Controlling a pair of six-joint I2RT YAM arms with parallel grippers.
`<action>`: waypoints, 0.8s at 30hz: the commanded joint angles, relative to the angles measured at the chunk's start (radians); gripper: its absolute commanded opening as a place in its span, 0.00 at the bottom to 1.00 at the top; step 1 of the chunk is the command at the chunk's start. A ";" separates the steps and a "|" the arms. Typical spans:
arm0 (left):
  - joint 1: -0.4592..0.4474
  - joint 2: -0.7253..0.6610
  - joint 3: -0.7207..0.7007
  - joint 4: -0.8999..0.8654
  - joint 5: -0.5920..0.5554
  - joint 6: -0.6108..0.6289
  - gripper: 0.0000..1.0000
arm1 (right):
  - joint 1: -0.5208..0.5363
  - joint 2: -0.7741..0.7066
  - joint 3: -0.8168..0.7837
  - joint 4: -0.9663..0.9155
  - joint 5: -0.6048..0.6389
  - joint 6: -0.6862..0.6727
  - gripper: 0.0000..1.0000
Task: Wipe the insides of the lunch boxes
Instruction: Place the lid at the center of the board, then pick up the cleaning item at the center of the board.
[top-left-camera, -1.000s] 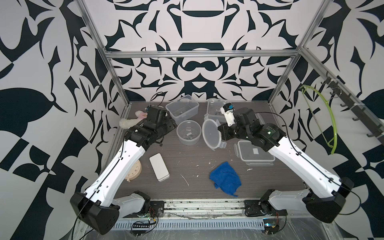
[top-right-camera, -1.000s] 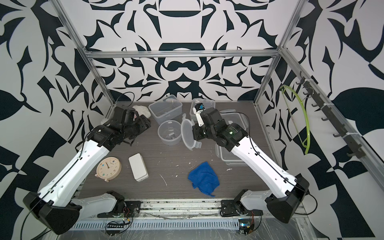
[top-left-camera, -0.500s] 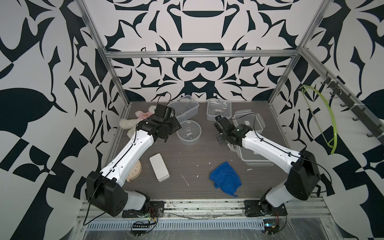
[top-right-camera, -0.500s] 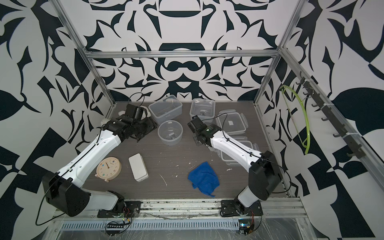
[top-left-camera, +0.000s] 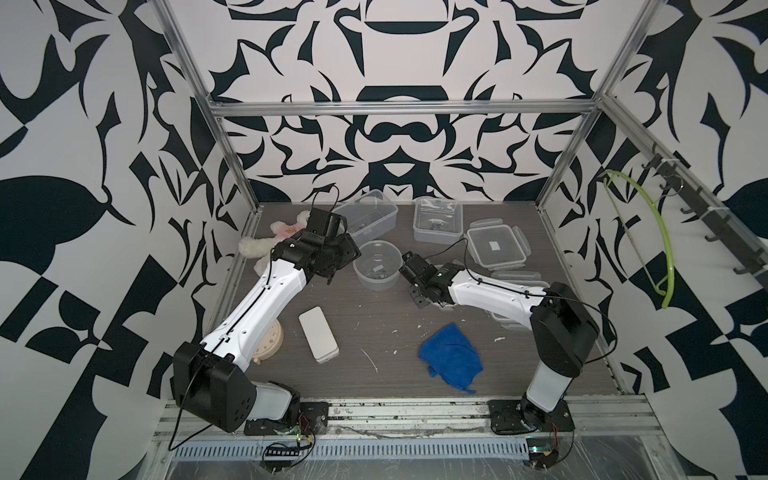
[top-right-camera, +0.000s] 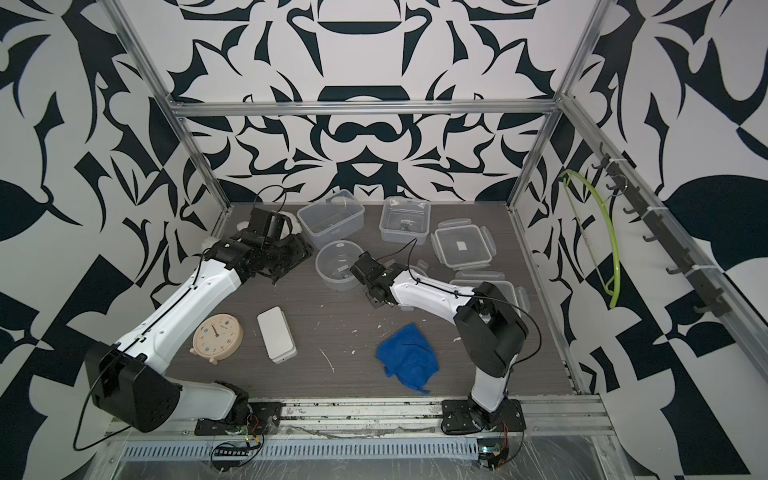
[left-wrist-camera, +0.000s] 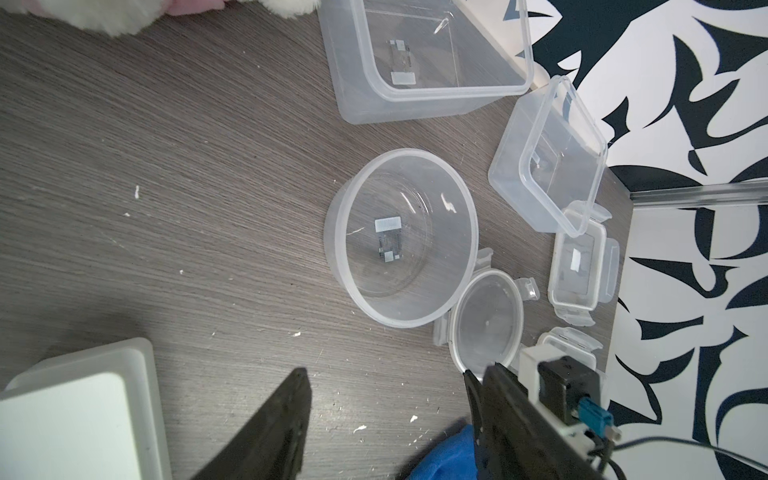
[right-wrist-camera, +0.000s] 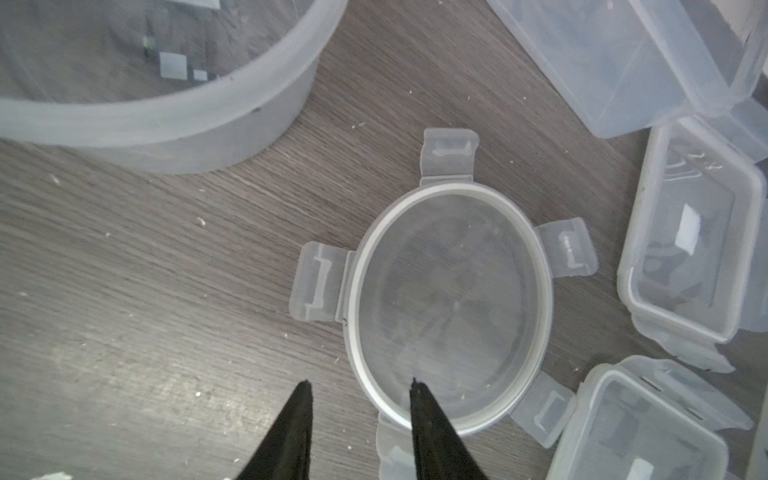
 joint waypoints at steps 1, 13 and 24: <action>0.006 0.010 -0.014 -0.003 0.008 0.007 0.69 | 0.010 -0.172 -0.054 0.075 0.011 0.049 0.39; 0.011 0.054 -0.020 0.009 0.051 0.014 0.70 | 0.087 -0.528 -0.415 -0.162 -0.096 0.432 0.56; 0.012 0.056 -0.065 0.040 0.088 -0.014 0.69 | 0.199 -0.471 -0.600 -0.016 -0.216 0.564 0.60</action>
